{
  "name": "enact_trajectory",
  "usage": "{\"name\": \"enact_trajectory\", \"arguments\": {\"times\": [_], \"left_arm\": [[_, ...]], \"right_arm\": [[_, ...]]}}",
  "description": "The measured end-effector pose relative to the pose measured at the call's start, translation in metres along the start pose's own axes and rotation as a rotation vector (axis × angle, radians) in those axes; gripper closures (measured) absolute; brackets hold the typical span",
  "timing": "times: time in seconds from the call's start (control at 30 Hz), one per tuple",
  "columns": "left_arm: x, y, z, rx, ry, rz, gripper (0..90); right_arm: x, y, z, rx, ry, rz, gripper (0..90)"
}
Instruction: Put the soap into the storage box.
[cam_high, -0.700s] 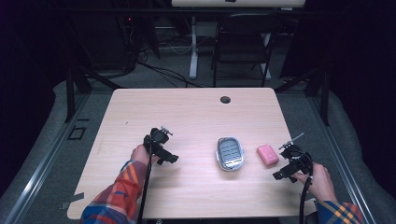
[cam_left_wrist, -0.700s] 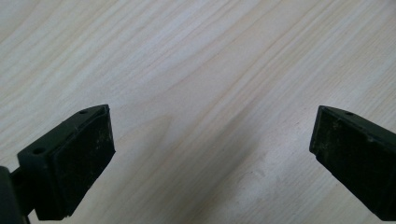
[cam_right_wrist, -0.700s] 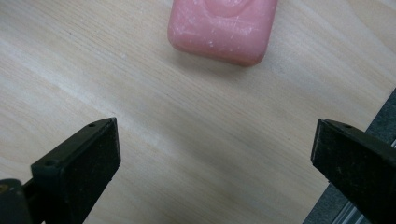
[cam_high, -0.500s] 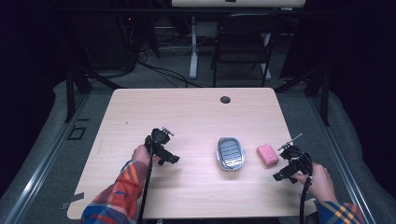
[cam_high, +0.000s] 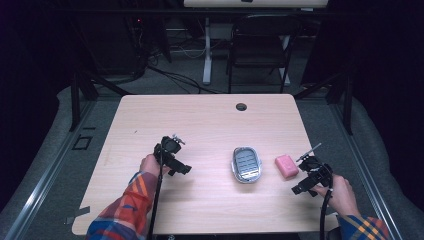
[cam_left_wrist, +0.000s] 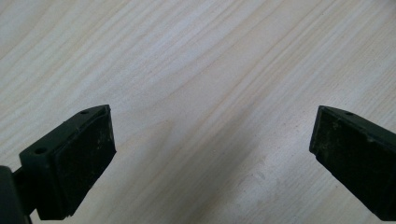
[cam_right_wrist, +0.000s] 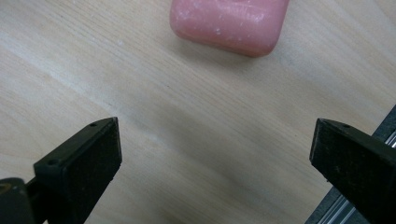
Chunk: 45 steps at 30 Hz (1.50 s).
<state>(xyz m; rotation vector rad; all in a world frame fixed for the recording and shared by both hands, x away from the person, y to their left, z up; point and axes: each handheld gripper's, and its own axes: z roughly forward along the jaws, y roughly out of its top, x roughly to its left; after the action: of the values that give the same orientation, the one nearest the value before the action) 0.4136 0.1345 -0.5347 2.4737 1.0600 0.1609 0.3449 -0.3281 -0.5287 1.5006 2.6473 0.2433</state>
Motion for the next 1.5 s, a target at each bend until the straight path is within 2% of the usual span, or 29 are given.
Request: {"name": "enact_trajectory", "arguments": {"times": [0.1,0.2,0.27,0.37,0.5,0.7,1.0,1.07,1.13,1.2,1.23,1.27,1.3,1.33,1.37,1.43,1.47,1.5], "left_arm": [[0.001,0.000,0.000,-0.003,-0.006,-0.001,0.1],[0.001,0.000,0.000,-0.002,-0.006,0.000,0.1],[0.001,0.000,0.000,-0.003,-0.008,-0.001,0.1],[0.001,0.000,0.000,-0.003,-0.006,-0.002,0.1],[0.000,0.000,0.000,0.000,-0.005,0.001,0.1],[0.000,0.000,0.000,-0.003,-0.006,0.002,0.1],[0.000,0.000,-0.001,-0.007,-0.006,0.002,0.1],[0.000,0.000,-0.001,-0.008,-0.005,0.002,0.2],[0.000,0.000,-0.001,-0.006,-0.005,0.003,0.1],[0.000,0.000,-0.001,-0.005,-0.007,0.002,0.1],[0.000,0.000,-0.001,-0.006,-0.006,0.002,0.1],[0.000,0.000,-0.001,-0.007,-0.005,0.001,0.1],[0.000,0.000,-0.001,-0.008,-0.004,0.000,0.1],[0.000,0.000,-0.002,-0.008,-0.002,0.002,0.1],[0.000,0.000,-0.002,-0.011,-0.004,0.000,0.1],[0.000,0.000,-0.002,-0.009,-0.004,0.000,0.1],[0.000,0.000,-0.001,-0.009,-0.006,-0.001,0.1],[0.000,0.000,-0.001,-0.008,-0.006,0.001,0.1]], "right_arm": [[0.001,0.003,-0.002,-0.027,-0.002,0.009,3.0],[0.003,0.006,-0.003,-0.028,-0.028,0.002,3.1],[0.004,0.008,-0.002,-0.030,-0.020,0.004,3.1],[0.004,0.013,-0.002,-0.027,-0.033,0.003,3.1],[0.004,0.018,-0.004,-0.049,-0.056,0.008,3.8],[0.000,0.023,-0.004,-0.077,-0.050,0.043,3.8],[0.001,0.036,-0.001,-0.068,-0.053,0.033,3.6],[0.002,0.038,0.001,-0.089,-0.046,0.057,3.6],[0.001,0.042,0.002,-0.077,-0.048,0.047,3.6],[0.000,0.046,0.003,-0.082,-0.042,0.055,3.5],[0.001,0.046,0.004,-0.100,-0.029,0.077,2.8],[0.001,0.049,0.004,-0.090,-0.037,0.065,2.1],[0.001,0.051,0.008,-0.119,-0.017,0.095,2.1],[0.001,0.051,0.008,-0.119,-0.017,0.095,2.1],[0.000,0.055,0.006,-0.080,-0.028,0.072,1.7],[0.001,0.055,0.006,-0.084,-0.022,0.077,1.7],[0.002,0.055,0.008,-0.107,-0.026,0.103,1.6],[0.000,0.057,0.007,-0.090,-0.022,0.095,1.7]]}}
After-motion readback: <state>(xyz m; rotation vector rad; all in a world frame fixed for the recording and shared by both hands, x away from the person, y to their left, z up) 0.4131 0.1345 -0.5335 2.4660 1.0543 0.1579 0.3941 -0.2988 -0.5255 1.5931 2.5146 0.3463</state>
